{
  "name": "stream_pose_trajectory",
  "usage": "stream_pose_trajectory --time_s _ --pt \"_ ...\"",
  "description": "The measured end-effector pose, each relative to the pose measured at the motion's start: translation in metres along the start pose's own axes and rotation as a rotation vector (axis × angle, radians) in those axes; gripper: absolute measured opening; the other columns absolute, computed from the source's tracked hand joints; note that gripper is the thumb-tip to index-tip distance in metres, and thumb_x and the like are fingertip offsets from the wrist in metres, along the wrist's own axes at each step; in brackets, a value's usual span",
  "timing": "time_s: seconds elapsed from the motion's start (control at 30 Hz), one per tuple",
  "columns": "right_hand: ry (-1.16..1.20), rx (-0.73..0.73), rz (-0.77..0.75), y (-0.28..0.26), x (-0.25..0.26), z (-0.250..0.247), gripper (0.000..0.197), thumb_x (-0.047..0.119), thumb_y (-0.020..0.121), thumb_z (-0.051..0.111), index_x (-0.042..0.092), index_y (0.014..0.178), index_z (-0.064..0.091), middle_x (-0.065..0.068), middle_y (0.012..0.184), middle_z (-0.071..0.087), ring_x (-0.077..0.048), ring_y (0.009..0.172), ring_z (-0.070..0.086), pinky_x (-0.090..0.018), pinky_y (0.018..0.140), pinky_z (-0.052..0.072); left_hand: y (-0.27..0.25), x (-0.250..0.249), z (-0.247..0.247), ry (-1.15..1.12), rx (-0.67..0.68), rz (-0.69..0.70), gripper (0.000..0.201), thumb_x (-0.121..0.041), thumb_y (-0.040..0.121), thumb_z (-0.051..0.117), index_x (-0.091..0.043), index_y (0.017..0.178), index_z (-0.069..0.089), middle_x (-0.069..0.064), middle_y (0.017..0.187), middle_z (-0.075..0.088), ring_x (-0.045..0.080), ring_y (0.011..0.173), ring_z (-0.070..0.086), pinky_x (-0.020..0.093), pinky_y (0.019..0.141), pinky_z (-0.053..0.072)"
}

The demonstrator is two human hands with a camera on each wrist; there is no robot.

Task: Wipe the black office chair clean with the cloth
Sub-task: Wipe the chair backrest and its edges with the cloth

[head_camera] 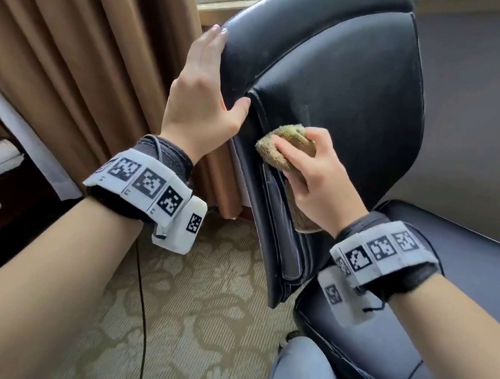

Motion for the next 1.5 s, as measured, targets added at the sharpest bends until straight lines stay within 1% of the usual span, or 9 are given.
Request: stream_pose_trajectory --time_s 0.13,0.27,0.37,0.6,0.77,1.03,1.3,1.4,1.5 --pt "-0.004 0.07 -0.012 -0.04 -0.012 0.007 0.042 0.011 0.084 0.043 0.01 0.125 0.055 -0.01 0.118 0.037 -0.031 0.102 0.05 -0.028 0.092 0.042 -0.001 0.001 0.001 0.023 0.013 -0.01 0.071 -0.021 0.075 0.065 0.009 0.135 0.04 0.022 0.14 0.041 0.031 0.132 0.039 0.003 0.099 0.011" --pt "-0.019 0.147 0.031 -0.052 -0.017 0.0 0.043 0.02 0.085 0.04 0.01 0.123 0.058 -0.02 0.114 0.046 -0.032 0.099 0.053 -0.027 0.087 0.043 0.001 -0.001 0.003 0.029 0.033 -0.013 0.072 -0.021 0.076 0.065 0.007 0.137 0.038 0.021 0.142 0.039 0.029 0.134 0.037 0.011 0.1 0.017" --pt "0.039 0.032 0.099 -0.023 -0.013 -0.017 0.04 0.018 0.086 0.048 0.007 0.123 0.059 -0.022 0.115 0.045 -0.022 0.107 0.045 -0.023 0.094 0.038 0.001 -0.001 0.002 0.023 0.034 -0.012 0.073 -0.021 0.076 0.066 0.006 0.137 0.038 0.021 0.142 0.04 0.029 0.133 0.038 0.014 0.101 0.019" --pt "-0.021 -0.027 0.004 0.038 0.009 -0.006 0.042 0.015 0.085 0.048 0.006 0.126 0.057 -0.028 0.117 0.045 -0.041 0.103 0.053 -0.039 0.092 0.046 0.001 0.002 0.003 -0.012 0.018 0.014 0.07 -0.018 0.074 0.065 0.01 0.134 0.04 0.025 0.138 0.042 0.034 0.13 0.04 0.003 0.102 0.011" --pt "-0.021 0.027 -0.009 -0.031 -0.016 0.01 0.043 0.013 0.085 0.049 0.008 0.128 0.053 -0.021 0.12 0.04 -0.031 0.11 0.046 -0.024 0.1 0.034 0.0 0.005 0.007 -0.053 -0.014 0.035 0.067 -0.014 0.076 0.062 0.012 0.133 0.04 0.027 0.138 0.041 0.037 0.131 0.039 -0.002 0.103 0.008" --pt "-0.032 0.147 0.007 -0.101 -0.038 0.016 0.042 0.021 0.089 0.043 0.015 0.13 0.047 -0.011 0.121 0.036 -0.026 0.108 0.042 -0.025 0.098 0.035 0.001 0.004 0.006 -0.088 -0.041 0.031 0.064 -0.01 0.076 0.058 0.012 0.133 0.04 0.027 0.138 0.041 0.037 0.132 0.037 -0.001 0.104 0.008" --pt "0.084 -0.049 0.155 -0.075 -0.025 0.0 0.044 0.02 0.085 0.049 0.005 0.127 0.054 -0.025 0.118 0.044 -0.02 0.114 0.039 -0.004 0.104 0.02 -0.015 0.004 0.018 -0.225 0.011 -0.044 0.081 -0.008 0.077 0.061 0.012 0.142 0.017 0.031 0.149 0.017 0.038 0.141 0.016 0.005 0.109 0.004" --pt "0.018 -0.004 0.143 -0.07 -0.019 0.013 0.043 0.015 0.086 0.051 0.007 0.128 0.054 -0.023 0.119 0.044 -0.027 0.109 0.045 -0.011 0.1 0.028 -0.018 0.005 0.018 -0.265 0.017 -0.074 0.085 -0.007 0.075 0.063 0.01 0.143 0.015 0.025 0.149 0.023 0.032 0.141 0.022 0.008 0.111 0.009" --pt "-0.033 0.035 0.1 -0.088 -0.023 0.022 0.04 0.015 0.088 0.046 0.008 0.127 0.054 -0.022 0.115 0.046 -0.033 0.102 0.051 -0.031 0.093 0.045 -0.019 0.007 0.018 -0.272 0.013 -0.093 0.085 -0.007 0.075 0.064 0.008 0.144 0.016 0.021 0.148 0.027 0.028 0.139 0.026 0.008 0.11 0.011"
Point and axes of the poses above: each hand's wrist, its own y-axis towards the middle knuckle, its own z-axis out of the palm, x = y × z, the point moved 6 cm from there along y, towards the middle knuckle
